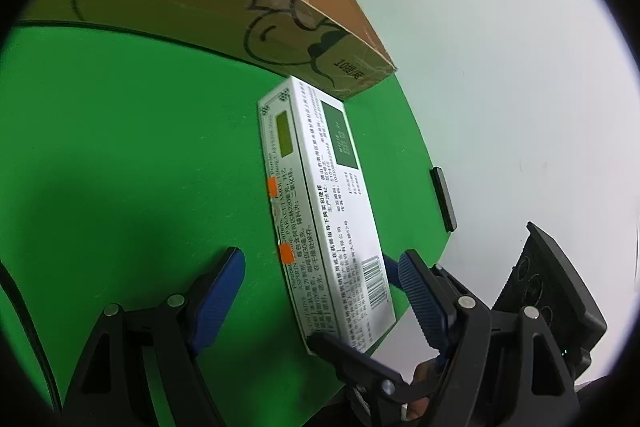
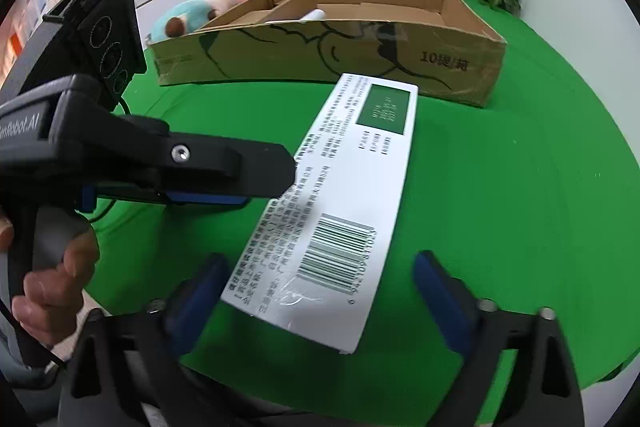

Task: Organize objects
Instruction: 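Grasp the white medicine box at its end with the right gripper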

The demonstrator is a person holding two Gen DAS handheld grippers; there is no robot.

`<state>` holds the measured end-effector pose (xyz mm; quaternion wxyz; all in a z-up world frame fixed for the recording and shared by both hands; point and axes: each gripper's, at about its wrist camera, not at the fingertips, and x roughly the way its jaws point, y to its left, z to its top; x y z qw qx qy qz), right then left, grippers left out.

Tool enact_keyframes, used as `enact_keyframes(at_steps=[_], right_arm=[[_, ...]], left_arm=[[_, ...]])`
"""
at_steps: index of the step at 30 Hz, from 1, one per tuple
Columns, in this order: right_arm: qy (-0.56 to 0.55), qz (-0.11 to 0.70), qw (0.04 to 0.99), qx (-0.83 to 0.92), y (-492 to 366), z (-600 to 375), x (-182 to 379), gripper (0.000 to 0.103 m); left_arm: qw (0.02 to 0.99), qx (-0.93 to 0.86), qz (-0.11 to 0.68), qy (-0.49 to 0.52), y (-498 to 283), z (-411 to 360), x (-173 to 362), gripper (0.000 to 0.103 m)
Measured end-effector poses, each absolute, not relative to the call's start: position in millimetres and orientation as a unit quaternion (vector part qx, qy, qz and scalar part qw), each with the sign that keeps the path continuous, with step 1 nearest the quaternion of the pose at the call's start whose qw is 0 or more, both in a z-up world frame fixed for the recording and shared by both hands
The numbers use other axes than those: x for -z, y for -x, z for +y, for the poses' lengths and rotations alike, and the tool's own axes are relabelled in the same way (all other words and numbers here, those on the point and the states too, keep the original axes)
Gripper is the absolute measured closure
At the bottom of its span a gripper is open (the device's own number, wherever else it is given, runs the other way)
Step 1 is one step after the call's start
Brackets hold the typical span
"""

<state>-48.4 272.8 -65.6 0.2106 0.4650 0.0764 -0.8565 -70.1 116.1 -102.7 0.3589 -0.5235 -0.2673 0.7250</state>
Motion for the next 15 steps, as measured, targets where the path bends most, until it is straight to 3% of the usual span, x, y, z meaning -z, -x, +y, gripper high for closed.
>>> enact_keyframes(at_steps=[1, 7, 12, 15], right_arm=[[-0.464, 0.078, 0.209, 0.857, 49.1, 272.4, 65.1, 0.033], [-0.464, 0.064, 0.221, 0.856, 46.7, 275.6, 64.3, 0.037], [-0.463, 0.024, 0.26, 0.847, 42.5, 271.4, 57.4, 0.038], [-0.468, 0.026, 0.262, 0.844, 41.4, 267.4, 59.5, 0.038]], left_arm=[[0.359, -0.725, -0.268, 0.523, 70.1, 117.6, 102.7, 0.025], [0.353, -0.728, -0.269, 0.523, 62.3, 120.5, 103.7, 0.029], [0.346, -0.72, -0.282, 0.532, 57.0, 118.0, 110.1, 0.05], [0.338, -0.717, -0.296, 0.532, 54.7, 111.9, 114.2, 0.057]])
